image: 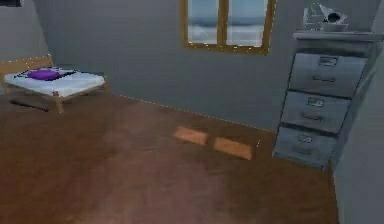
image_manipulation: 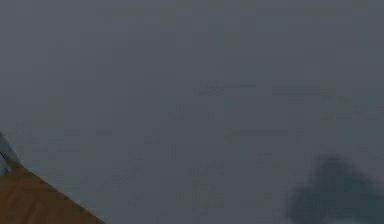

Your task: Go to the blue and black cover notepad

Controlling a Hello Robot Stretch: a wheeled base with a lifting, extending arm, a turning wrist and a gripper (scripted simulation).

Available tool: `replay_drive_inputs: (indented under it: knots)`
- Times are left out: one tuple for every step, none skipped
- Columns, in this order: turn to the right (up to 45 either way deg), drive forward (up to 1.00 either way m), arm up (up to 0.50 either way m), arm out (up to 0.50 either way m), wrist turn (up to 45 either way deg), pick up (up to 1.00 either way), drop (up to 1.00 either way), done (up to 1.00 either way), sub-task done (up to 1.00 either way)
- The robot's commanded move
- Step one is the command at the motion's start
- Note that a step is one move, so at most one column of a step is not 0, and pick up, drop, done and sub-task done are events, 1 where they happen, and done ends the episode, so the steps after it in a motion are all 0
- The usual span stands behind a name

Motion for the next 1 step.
replay_drive_inputs:
  knots:
    - [-39.0, 0.0, 0.0, 0.0, 0.0, 0.0, 0.0, 0.0, 0.0]
